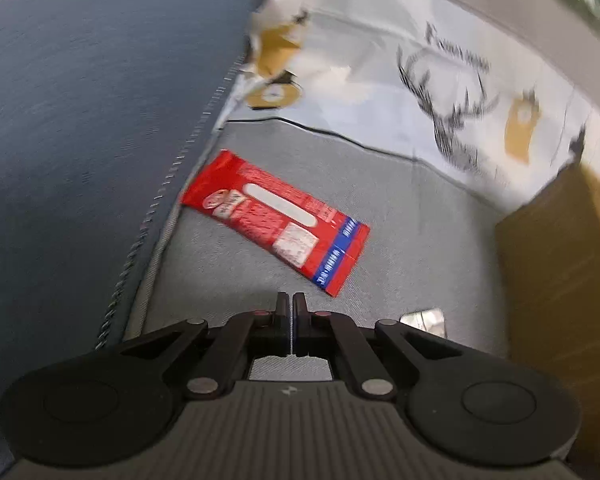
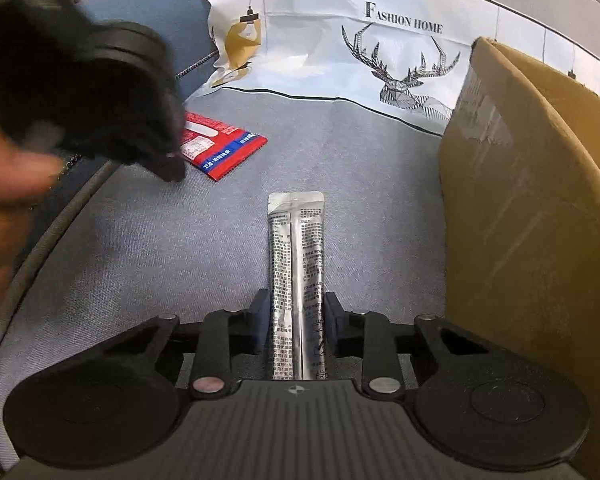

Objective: Organize snacks
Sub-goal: 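Close left gripper on the red wafer packet while right gripper closes on the silver stick packet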

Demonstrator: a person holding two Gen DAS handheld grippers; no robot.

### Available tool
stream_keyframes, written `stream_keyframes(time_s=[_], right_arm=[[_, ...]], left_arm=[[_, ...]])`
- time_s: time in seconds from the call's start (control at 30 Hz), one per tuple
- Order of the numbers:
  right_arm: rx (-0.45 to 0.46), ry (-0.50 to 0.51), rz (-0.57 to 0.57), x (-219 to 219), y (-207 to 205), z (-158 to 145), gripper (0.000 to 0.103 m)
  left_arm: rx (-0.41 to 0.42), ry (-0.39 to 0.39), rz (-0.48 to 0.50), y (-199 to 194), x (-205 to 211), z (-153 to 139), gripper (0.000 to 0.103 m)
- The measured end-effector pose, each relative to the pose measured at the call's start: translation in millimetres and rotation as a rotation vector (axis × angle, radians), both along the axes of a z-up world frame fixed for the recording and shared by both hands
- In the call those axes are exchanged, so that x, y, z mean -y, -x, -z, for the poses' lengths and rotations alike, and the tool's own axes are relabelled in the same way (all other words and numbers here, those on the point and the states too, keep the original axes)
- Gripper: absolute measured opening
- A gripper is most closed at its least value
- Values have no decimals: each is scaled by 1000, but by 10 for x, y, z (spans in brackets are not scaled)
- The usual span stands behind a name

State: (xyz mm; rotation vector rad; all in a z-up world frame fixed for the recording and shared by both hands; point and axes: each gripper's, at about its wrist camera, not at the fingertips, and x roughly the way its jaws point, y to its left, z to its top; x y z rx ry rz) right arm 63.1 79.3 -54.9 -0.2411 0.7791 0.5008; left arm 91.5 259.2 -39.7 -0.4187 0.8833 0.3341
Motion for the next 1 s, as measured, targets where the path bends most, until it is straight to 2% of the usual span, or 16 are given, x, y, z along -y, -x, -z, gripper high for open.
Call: stream_keyframes(time_s=[0.1, 0.13, 0.17, 0.2, 0.27, 0.3, 0.47, 0.57, 0.7, 0.8, 0.9, 0.97, 1.0], right_arm=[[-18, -5, 18, 24, -20, -10, 31], [-24, -6, 22, 33, -18, -15, 32], [-28, -7, 24, 32, -14, -15, 34], [-32, -9, 23, 31, -9, -17, 36], [-38, -13, 17, 20, -10, -14, 44], [-39, -11, 15, 15, -13, -11, 44], [-46, -9, 18, -10, -45, -6, 48], [-50, -6, 17, -26, -74, -8, 49], [-56, -7, 13, -28, -110, -3, 50], [-57, -6, 10, -32, -128, 1, 52], [-56, -5, 11, -30, -122, -3, 53], [-54, -4, 10, -32, -115, 0, 53], [-54, -4, 10, -28, -112, 2, 53]], left_arm=[[33, 27, -31, 50, -67, -9, 27], [45, 32, -36, 40, -72, -9, 44], [57, 37, -43, 23, -79, -12, 58], [70, 43, -54, -7, -87, -10, 62], [94, 60, -88, -79, -106, -6, 79], [101, 66, -109, -126, -120, 7, 84], [73, 70, -213, -415, -172, 108, 89], [58, 57, -233, -604, -173, 185, 93], [-29, -111, -195, -835, 22, 272, 98], [-49, -173, -166, -866, 108, 305, 98], [-38, -217, -117, -841, 169, 283, 86], [-32, -245, -81, -816, 219, 246, 66], [-33, -256, -64, -798, 245, 233, 62]])
